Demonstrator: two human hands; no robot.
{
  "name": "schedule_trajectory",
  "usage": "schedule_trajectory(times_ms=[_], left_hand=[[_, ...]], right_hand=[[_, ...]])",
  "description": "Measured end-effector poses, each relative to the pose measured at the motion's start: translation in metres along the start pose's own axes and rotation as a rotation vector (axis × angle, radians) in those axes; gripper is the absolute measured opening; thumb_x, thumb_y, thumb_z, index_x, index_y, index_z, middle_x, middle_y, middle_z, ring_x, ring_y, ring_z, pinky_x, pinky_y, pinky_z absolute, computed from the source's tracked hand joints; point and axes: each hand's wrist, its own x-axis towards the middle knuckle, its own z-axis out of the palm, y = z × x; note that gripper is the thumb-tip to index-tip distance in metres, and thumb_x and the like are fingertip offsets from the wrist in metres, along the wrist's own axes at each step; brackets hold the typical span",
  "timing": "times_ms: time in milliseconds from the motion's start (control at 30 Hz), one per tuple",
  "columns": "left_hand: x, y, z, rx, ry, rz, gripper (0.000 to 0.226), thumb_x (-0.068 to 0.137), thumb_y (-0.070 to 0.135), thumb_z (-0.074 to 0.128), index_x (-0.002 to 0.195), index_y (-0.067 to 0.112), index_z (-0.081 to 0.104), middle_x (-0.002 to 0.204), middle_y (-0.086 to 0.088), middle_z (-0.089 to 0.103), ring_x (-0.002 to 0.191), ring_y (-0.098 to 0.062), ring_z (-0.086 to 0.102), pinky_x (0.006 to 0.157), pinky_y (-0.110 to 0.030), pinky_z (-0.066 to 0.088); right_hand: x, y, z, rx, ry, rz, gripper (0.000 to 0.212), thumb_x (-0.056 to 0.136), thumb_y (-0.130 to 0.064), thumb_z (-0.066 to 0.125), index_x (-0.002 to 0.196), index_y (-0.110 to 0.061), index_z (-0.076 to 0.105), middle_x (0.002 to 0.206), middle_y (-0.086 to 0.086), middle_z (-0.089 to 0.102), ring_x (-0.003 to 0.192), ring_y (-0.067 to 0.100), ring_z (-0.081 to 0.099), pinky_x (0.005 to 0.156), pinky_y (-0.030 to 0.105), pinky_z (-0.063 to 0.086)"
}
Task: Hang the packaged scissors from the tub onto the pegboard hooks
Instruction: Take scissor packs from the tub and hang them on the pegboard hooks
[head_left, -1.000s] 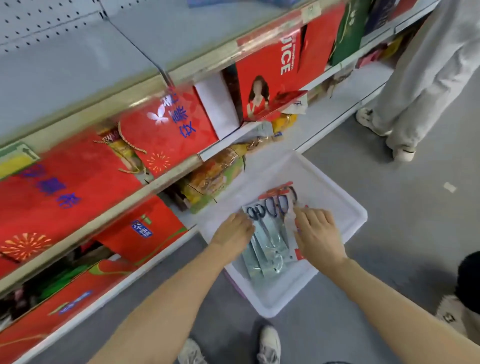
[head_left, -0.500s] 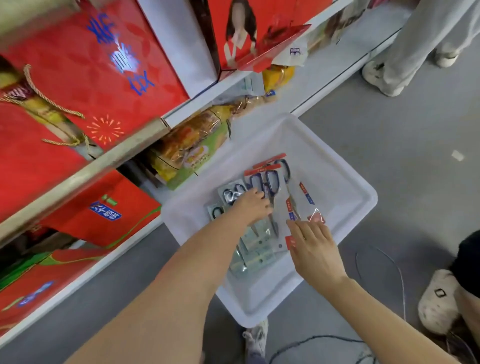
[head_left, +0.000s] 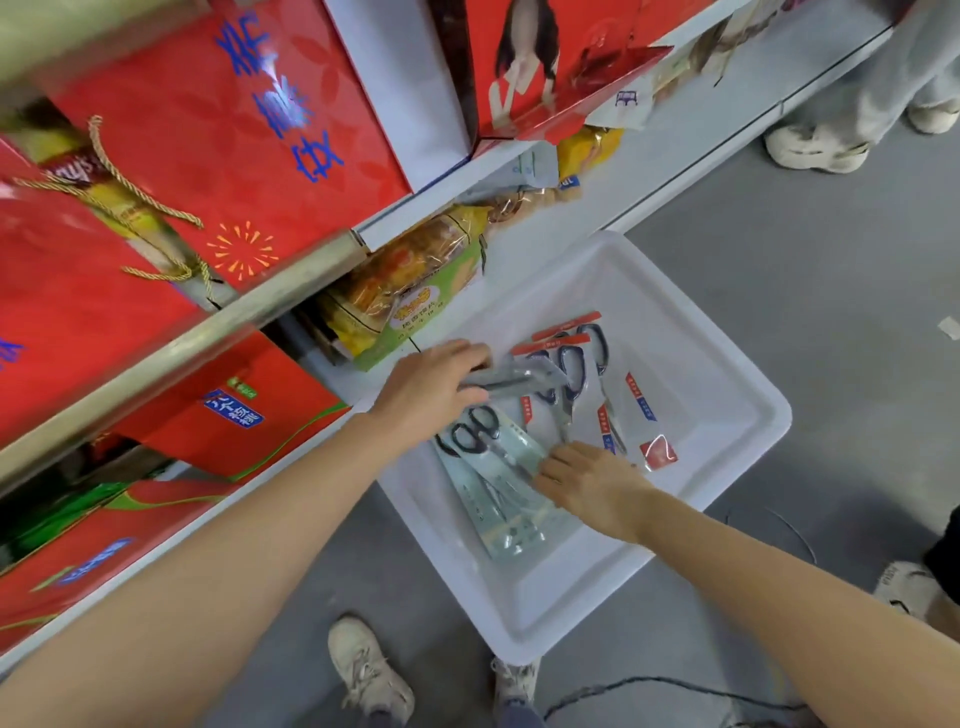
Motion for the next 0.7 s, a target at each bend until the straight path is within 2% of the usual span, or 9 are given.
schedule_trajectory(times_ms=[100, 167, 233, 300, 400, 467, 533, 600, 700], left_hand=[[-0.017, -0.004, -0.023, -0.315, 0.182, -0.225, 0.027, 0.083, 0.028, 0.076, 0.096, 0.011, 0.059, 0.083, 0.006, 0.065, 0.079, -0.022, 0.062, 0.065, -0.037, 0.047], [-0.030, -0.008, -0.030, -0.454, 0.231, -0.327, 0.029, 0.082, 0.024, 0.078, 0.105, 0.011, 0.065, 0.091, 0.006, 0.071, 0.083, -0.017, 0.068, 0.073, -0.037, 0.054], [-0.043, -0.012, -0.033, -0.546, 0.272, -0.379, 0.032, 0.082, 0.021, 0.077, 0.112, 0.019, 0.066, 0.090, 0.019, 0.066, 0.081, -0.002, 0.066, 0.075, -0.026, 0.056], [-0.055, -0.016, -0.033, -0.626, 0.314, -0.423, 0.033, 0.083, 0.019, 0.076, 0.113, 0.025, 0.065, 0.089, 0.024, 0.062, 0.077, 0.013, 0.060, 0.066, -0.010, 0.051], [-0.068, -0.017, -0.035, -0.714, 0.355, -0.463, 0.032, 0.085, 0.018, 0.075, 0.110, 0.031, 0.061, 0.093, 0.026, 0.062, 0.081, 0.017, 0.059, 0.067, -0.007, 0.049], [-0.077, -0.016, -0.036, -0.748, 0.377, -0.481, 0.034, 0.086, 0.018, 0.074, 0.115, 0.030, 0.062, 0.101, 0.020, 0.066, 0.089, 0.012, 0.062, 0.074, -0.016, 0.054], [-0.084, -0.016, -0.039, -0.768, 0.415, -0.500, 0.038, 0.085, 0.019, 0.074, 0.121, 0.025, 0.063, 0.110, 0.012, 0.069, 0.096, 0.000, 0.065, 0.080, -0.025, 0.056], [-0.092, -0.017, -0.042, -0.797, 0.460, -0.526, 0.040, 0.085, 0.018, 0.074, 0.122, 0.024, 0.062, 0.114, 0.007, 0.071, 0.099, -0.006, 0.067, 0.081, -0.029, 0.057], [-0.102, -0.017, -0.051, -0.828, 0.509, -0.561, 0.041, 0.085, 0.017, 0.074, 0.124, 0.022, 0.062, 0.118, 0.006, 0.070, 0.103, -0.010, 0.067, 0.083, -0.031, 0.058]], right_hand=[[0.021, 0.010, 0.012, -0.158, -0.160, -0.207, 0.065, 0.061, -0.013, 0.084, 0.122, -0.018, 0.064, 0.127, 0.006, 0.063, 0.115, 0.032, 0.058, 0.094, 0.043, 0.051], [0.038, 0.018, 0.017, -0.243, -0.242, -0.389, 0.080, 0.067, -0.019, 0.081, 0.140, -0.024, 0.048, 0.152, 0.003, 0.041, 0.141, 0.036, 0.034, 0.112, 0.052, 0.033], [0.056, 0.024, 0.017, -0.350, -0.256, -0.531, 0.090, 0.069, -0.020, 0.080, 0.147, -0.030, 0.036, 0.160, -0.001, 0.026, 0.148, 0.035, 0.014, 0.119, 0.055, 0.014], [0.068, 0.027, 0.015, -0.448, -0.295, -0.607, 0.093, 0.070, -0.022, 0.080, 0.149, -0.029, 0.031, 0.161, 0.000, 0.024, 0.149, 0.033, 0.009, 0.120, 0.053, 0.004], [0.080, 0.032, 0.012, -0.435, -0.250, -0.670, 0.079, 0.081, -0.015, 0.071, 0.150, -0.017, 0.031, 0.158, 0.009, 0.029, 0.147, 0.035, 0.020, 0.120, 0.050, 0.015], [0.086, 0.037, 0.012, -0.389, -0.155, -0.588, 0.067, 0.079, -0.015, 0.074, 0.139, -0.009, 0.045, 0.144, 0.014, 0.048, 0.136, 0.036, 0.042, 0.112, 0.047, 0.035], [0.090, 0.043, 0.014, -0.298, -0.121, -0.469, 0.065, 0.072, -0.033, 0.080, 0.126, -0.006, 0.055, 0.123, 0.014, 0.061, 0.116, 0.035, 0.056, 0.104, 0.046, 0.041], [0.092, 0.038, 0.009, -0.172, -0.190, -0.285, 0.079, 0.068, -0.054, 0.076, 0.126, -0.005, 0.053, 0.119, 0.015, 0.058, 0.107, 0.034, 0.055, 0.102, 0.049, 0.042], [0.089, 0.019, 0.006, 0.189, -0.277, 0.200, 0.090, 0.069, -0.068, 0.065, 0.135, -0.014, 0.038, 0.129, 0.009, 0.041, 0.110, 0.025, 0.050, 0.098, 0.043, 0.047]])
